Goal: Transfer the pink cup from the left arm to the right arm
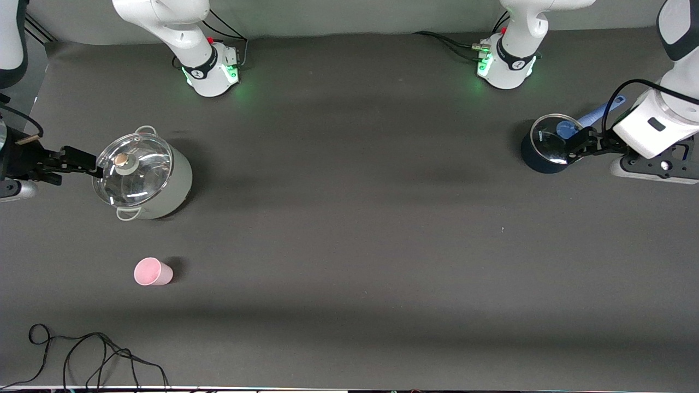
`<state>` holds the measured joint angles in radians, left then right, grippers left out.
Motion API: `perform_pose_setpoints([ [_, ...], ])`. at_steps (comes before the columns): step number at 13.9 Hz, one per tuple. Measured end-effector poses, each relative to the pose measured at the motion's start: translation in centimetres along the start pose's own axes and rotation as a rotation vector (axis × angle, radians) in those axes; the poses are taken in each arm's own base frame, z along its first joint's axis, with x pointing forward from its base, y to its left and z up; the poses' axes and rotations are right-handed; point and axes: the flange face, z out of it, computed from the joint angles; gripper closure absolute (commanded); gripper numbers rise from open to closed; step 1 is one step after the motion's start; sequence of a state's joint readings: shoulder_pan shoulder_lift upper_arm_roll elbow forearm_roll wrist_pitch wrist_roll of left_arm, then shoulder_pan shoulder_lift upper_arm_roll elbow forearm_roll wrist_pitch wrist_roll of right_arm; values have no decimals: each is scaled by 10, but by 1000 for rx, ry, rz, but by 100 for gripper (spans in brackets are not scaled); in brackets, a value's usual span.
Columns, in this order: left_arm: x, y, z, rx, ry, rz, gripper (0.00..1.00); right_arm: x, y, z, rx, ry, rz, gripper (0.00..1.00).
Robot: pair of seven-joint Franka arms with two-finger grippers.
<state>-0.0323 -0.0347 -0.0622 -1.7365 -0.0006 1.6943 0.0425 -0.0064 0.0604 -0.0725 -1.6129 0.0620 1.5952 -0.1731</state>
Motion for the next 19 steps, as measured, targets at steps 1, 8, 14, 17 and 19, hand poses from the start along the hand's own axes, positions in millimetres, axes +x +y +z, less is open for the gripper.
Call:
perform_pose_setpoints([
  [1, 0, 0, 1, 0, 1, 0, 0, 0, 0, -1, -2, 6, 16, 0],
  [8, 0, -2, 3, -1, -4, -3, 0, 8, 4, -10, -52, 92, 130, 0],
  [14, 0, -6, 3, -1, -4, -4, 0, 8, 3, -11, -52, 92, 129, 0],
  [17, -1, -8, 3, -1, -4, 6, 0, 9, -1, -10, -52, 91, 120, 0],
  [19, -1, -8, 3, -1, -4, 8, 0, 9, -4, -10, -52, 91, 115, 0],
])
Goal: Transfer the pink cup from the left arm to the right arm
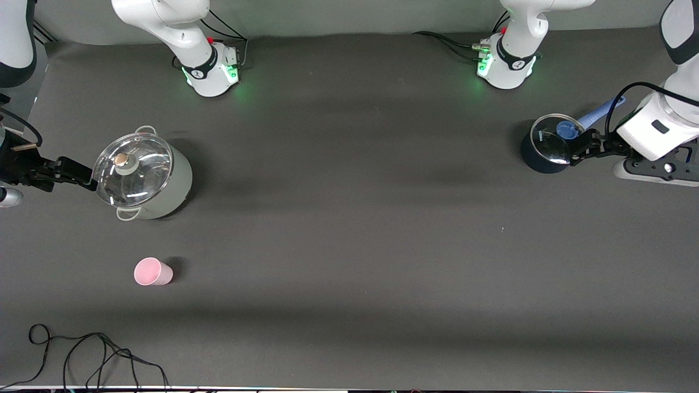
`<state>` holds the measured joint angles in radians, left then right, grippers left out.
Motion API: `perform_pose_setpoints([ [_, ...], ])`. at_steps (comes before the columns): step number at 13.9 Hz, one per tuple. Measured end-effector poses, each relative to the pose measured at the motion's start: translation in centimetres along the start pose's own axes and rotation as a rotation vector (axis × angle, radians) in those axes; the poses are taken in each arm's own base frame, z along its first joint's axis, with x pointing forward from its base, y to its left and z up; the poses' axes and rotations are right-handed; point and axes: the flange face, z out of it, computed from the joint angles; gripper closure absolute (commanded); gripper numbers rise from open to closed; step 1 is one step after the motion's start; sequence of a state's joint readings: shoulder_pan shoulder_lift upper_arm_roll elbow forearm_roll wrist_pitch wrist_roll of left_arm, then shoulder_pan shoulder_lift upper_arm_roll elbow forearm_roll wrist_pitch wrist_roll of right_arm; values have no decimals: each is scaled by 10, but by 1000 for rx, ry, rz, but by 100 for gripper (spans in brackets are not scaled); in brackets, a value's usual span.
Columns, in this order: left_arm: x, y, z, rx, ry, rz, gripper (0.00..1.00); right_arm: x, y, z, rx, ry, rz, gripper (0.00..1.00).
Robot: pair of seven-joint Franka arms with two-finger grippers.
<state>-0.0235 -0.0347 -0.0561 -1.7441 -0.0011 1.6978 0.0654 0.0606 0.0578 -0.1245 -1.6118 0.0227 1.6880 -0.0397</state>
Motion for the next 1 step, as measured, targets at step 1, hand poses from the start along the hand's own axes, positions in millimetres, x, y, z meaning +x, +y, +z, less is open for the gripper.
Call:
perform_pose_setpoints([
  [1, 0, 0, 0, 0, 0, 1, 0, 0, 0, 0, 0, 0, 0, 0],
])
